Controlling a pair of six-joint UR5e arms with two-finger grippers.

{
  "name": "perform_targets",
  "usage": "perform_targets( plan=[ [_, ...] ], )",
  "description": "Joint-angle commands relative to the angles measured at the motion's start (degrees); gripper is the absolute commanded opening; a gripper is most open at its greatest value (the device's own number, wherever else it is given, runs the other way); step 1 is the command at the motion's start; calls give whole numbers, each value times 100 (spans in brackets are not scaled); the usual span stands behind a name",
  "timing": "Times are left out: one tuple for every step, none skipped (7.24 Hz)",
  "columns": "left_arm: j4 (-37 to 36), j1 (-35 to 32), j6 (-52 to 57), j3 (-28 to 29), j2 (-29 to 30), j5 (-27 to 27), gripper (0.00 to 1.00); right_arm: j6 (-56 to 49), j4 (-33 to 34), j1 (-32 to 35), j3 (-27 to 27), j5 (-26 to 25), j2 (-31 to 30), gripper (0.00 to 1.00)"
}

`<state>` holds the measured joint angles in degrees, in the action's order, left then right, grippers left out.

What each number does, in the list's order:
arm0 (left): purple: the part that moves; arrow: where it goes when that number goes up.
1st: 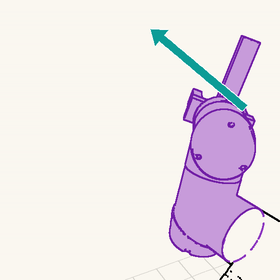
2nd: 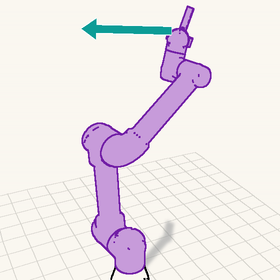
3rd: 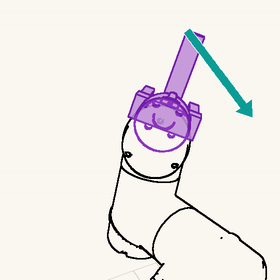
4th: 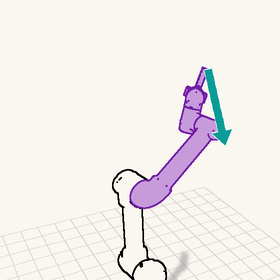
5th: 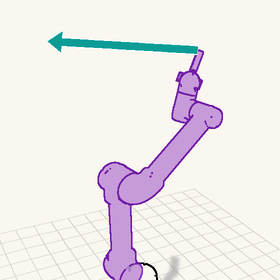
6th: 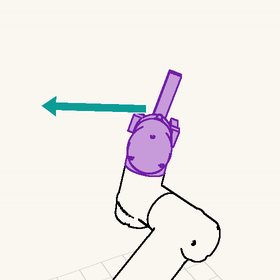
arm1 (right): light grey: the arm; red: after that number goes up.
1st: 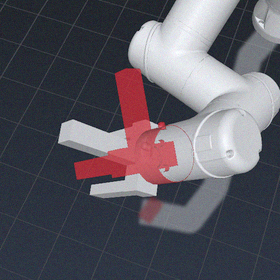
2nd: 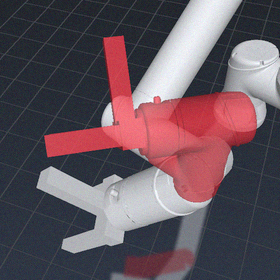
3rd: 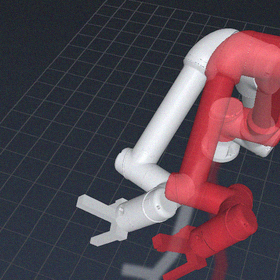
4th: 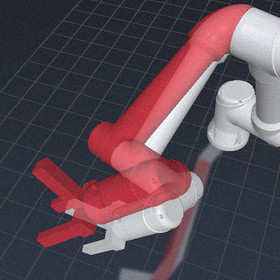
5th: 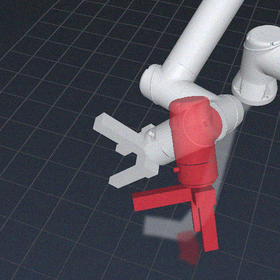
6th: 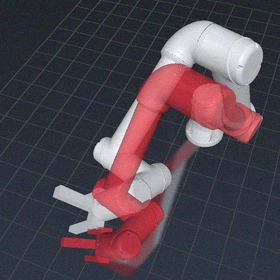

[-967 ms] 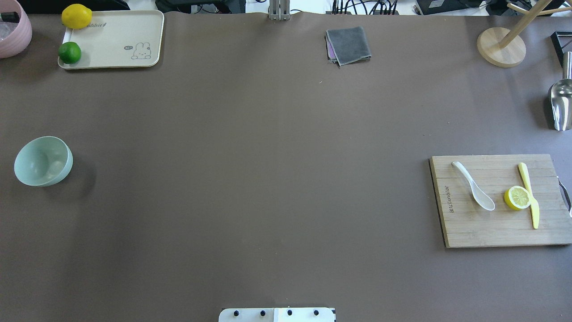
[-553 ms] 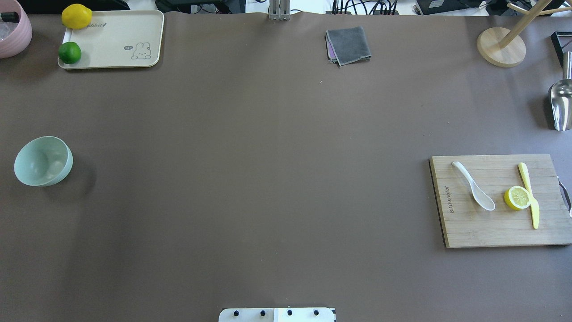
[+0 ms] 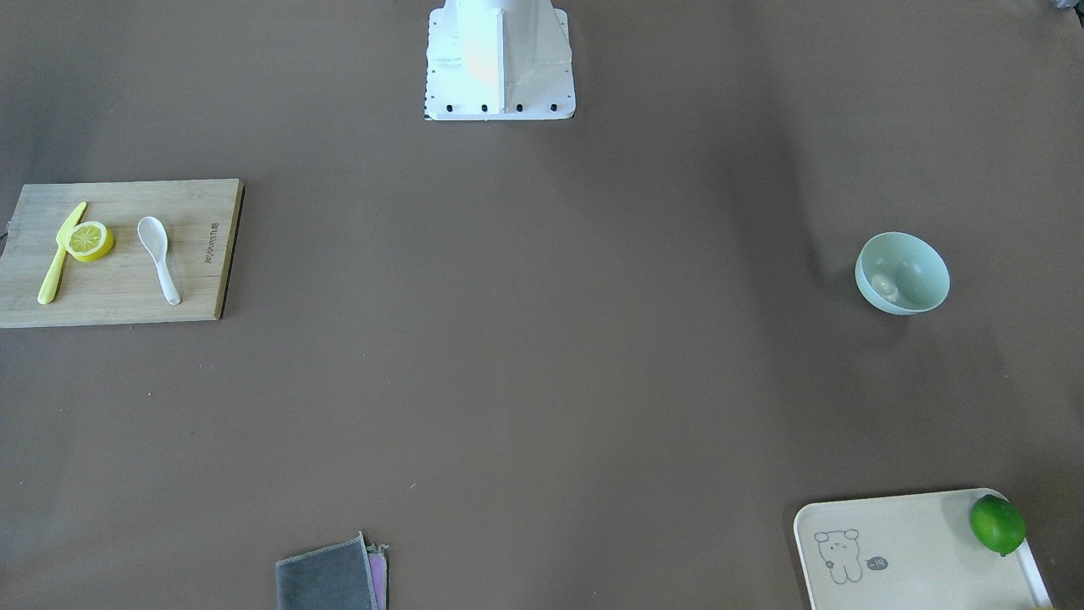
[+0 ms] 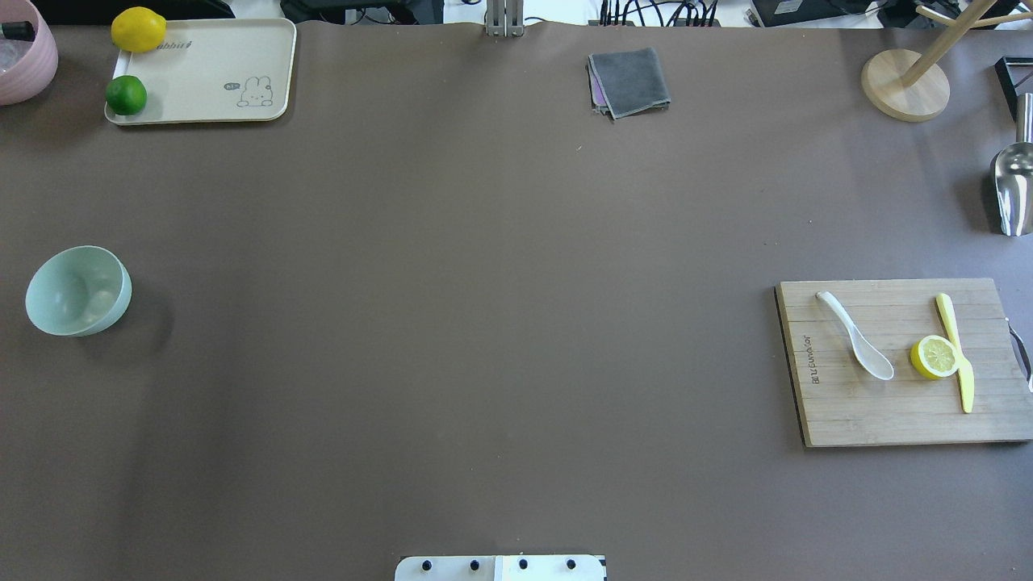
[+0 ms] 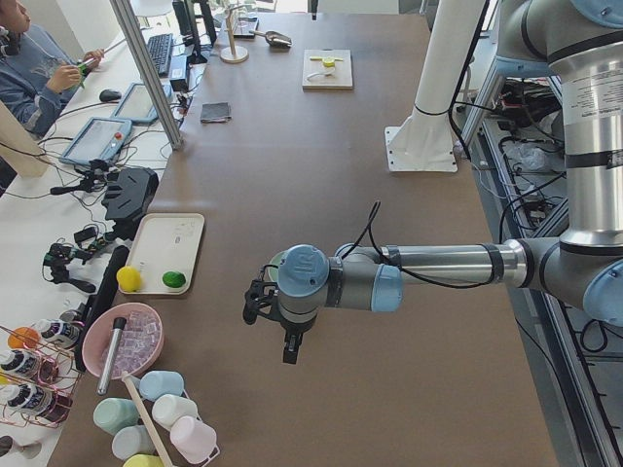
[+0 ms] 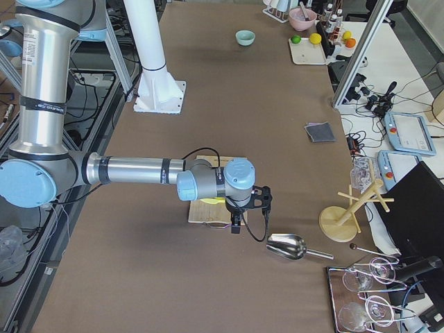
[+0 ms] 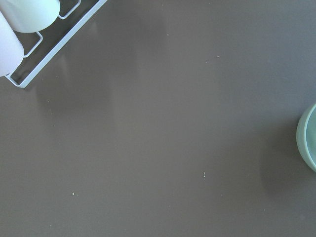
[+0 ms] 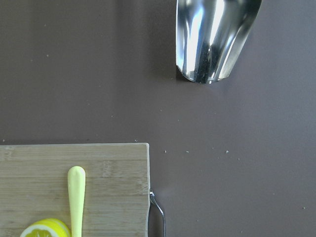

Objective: Place spoon in bowl

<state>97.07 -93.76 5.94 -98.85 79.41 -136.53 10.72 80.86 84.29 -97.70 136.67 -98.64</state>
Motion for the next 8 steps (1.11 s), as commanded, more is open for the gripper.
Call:
perform_targets(
  plan=[
    [379,7,3,-90,-4,4,98,-9,0,0,-4,9,3,100],
    [731,16,-5,-56,-39,4,98,-9,0,0,-4,18,11,100],
    [778,33,-32,-55,-118,4,98,0,0,0,5,26,3,100],
    [787,85,-75,-55,-101,4,97,0,0,0,14,9,11,100],
    [926,408,-511,-108,-75,4,92,0,0,0,-21,35,11,100],
    [1537,1064,-707,-65,-48,30,92,-9,-183,-17,-39,61,11,100],
    [1673,1418,-1126,-64,-31,4,93,-9,-646,-44,40,70,-67,100],
    [1762,1700,-1705,-64,100,21,97,0,-850,-70,119,79,-85,100]
  ],
)
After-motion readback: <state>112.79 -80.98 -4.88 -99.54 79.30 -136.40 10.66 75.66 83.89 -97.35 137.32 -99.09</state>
